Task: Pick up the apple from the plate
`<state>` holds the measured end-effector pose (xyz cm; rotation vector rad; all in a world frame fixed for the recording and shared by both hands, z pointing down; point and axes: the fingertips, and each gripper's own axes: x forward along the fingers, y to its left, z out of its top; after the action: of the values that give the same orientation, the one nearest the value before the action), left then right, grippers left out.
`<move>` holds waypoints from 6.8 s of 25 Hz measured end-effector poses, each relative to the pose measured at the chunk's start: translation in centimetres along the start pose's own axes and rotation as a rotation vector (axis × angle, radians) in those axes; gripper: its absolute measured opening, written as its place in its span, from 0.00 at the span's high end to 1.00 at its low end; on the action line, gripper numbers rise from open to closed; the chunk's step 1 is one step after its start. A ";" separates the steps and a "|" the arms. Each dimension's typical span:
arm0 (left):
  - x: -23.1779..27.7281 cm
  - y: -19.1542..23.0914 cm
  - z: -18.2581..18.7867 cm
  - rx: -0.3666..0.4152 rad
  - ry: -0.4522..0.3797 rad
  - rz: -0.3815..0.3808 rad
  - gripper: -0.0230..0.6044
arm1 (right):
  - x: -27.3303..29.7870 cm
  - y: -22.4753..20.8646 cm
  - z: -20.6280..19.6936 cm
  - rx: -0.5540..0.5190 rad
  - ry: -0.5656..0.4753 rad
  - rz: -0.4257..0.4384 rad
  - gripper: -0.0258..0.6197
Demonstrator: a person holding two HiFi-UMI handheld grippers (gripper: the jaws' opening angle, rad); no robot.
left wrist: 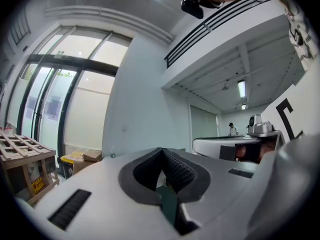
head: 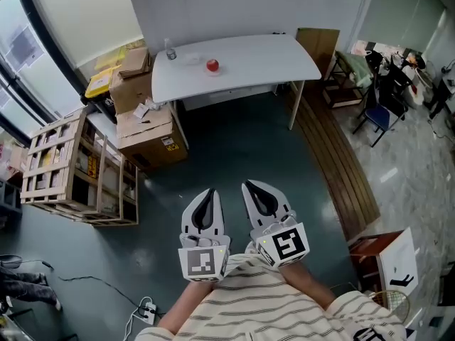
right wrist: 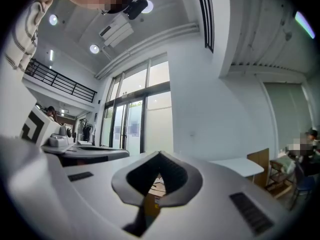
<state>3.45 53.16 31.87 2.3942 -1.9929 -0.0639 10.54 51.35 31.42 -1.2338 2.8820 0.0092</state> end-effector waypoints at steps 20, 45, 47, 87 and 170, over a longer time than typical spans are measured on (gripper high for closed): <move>10.2 -0.9 -4.2 0.010 0.070 0.035 0.96 | 5.5 -9.4 -4.7 0.095 0.040 -0.009 0.94; 36.1 15.8 -4.6 -0.061 0.075 -0.099 0.96 | 32.7 -19.2 -3.8 0.044 0.074 -0.152 0.94; 36.8 16.2 -4.9 -0.073 0.088 -0.105 0.96 | 33.5 -19.6 -4.0 0.046 0.084 -0.158 0.94; 64.2 22.1 -10.2 -0.084 0.162 0.053 0.96 | 54.6 -40.1 -9.6 0.088 0.133 -0.017 0.94; 82.5 32.2 -40.6 0.019 0.691 -0.048 0.36 | 61.4 -45.2 -16.2 0.148 0.323 -0.160 0.94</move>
<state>-11.24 -34.11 72.72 2.0588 -1.6010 0.6823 0.79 -24.43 47.00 -1.5595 2.9583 -0.4347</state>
